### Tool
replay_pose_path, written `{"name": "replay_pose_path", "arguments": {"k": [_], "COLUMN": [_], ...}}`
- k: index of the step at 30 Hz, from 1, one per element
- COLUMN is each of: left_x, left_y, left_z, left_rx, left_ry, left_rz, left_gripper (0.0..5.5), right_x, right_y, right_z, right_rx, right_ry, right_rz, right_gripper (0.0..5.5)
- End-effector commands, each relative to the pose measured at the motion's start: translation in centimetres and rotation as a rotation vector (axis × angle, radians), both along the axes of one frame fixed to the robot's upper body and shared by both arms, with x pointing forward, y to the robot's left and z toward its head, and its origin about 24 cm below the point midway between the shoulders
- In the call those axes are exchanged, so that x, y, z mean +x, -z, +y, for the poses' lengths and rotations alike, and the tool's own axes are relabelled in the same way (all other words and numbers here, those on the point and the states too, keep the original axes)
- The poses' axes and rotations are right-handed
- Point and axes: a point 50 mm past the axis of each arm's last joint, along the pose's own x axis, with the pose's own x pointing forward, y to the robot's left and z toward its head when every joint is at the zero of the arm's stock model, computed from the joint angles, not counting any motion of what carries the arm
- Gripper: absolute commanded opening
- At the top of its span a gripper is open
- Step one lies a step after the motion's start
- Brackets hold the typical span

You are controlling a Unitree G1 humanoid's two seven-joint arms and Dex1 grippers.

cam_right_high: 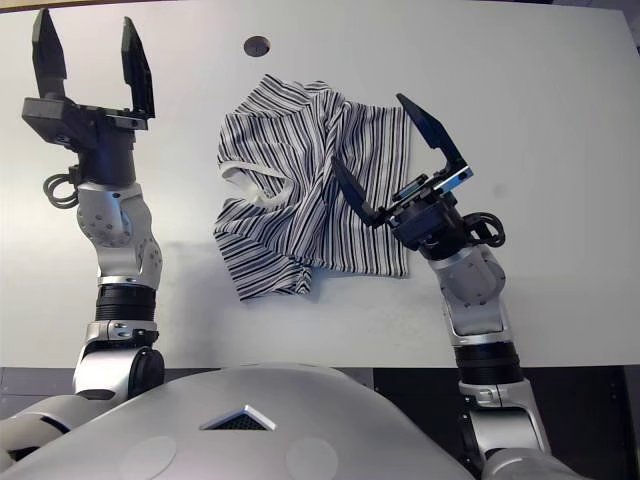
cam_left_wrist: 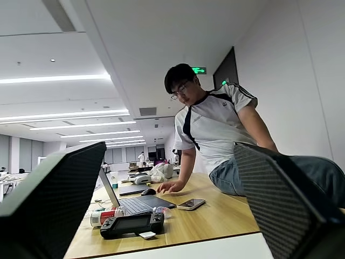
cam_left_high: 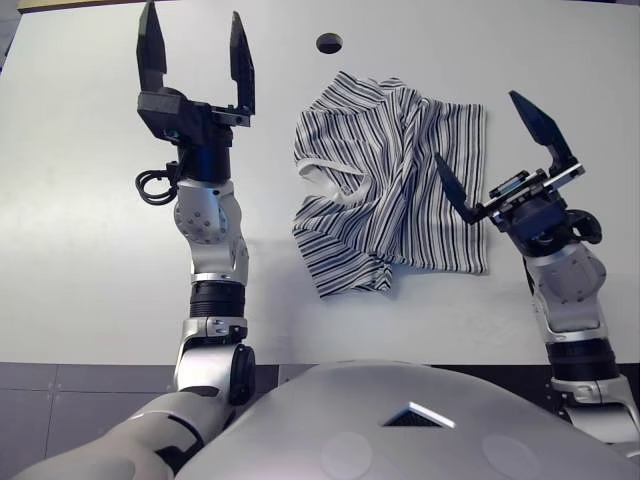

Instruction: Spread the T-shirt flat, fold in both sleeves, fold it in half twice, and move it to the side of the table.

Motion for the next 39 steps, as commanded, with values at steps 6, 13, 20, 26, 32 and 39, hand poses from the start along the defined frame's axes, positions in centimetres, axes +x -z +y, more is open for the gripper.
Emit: {"name": "replay_pose_path", "arguments": {"k": [6,13,20,26,32,39], "left_x": [-0.1,-0.4,-0.7,-0.8,-1.0,-0.8], "left_y": [0.1,0.0,0.2,0.7,1.3,2.8], "left_z": [-0.2,-0.4,0.9,1.1,0.6,0.2], "left_rx": [0.036,0.021,-0.067,-0.052,-0.008,0.022], "left_ry": [0.017,0.032,-0.103,-0.186,-0.164,-0.159], "left_rz": [0.018,0.015,-0.003,-0.01,0.015,0.09], "left_gripper": [4.37,4.37,4.37,4.37,4.33,4.33], "right_x": [-0.9,-0.7,3.4,4.6,4.4,4.8], "right_y": [0.5,0.1,-0.6,1.0,2.0,2.5], "right_z": [-0.1,-0.6,-3.5,-3.7,-3.9,-4.1], "right_rx": [-0.043,-0.003,0.124,0.16,0.176,0.195], "right_ry": [-0.014,0.048,0.424,0.555,0.583,0.607], "right_rz": [0.03,0.016,-0.016,0.044,0.085,0.103], "right_gripper": [4.18,4.18,4.18,4.18,3.67,3.45]}}
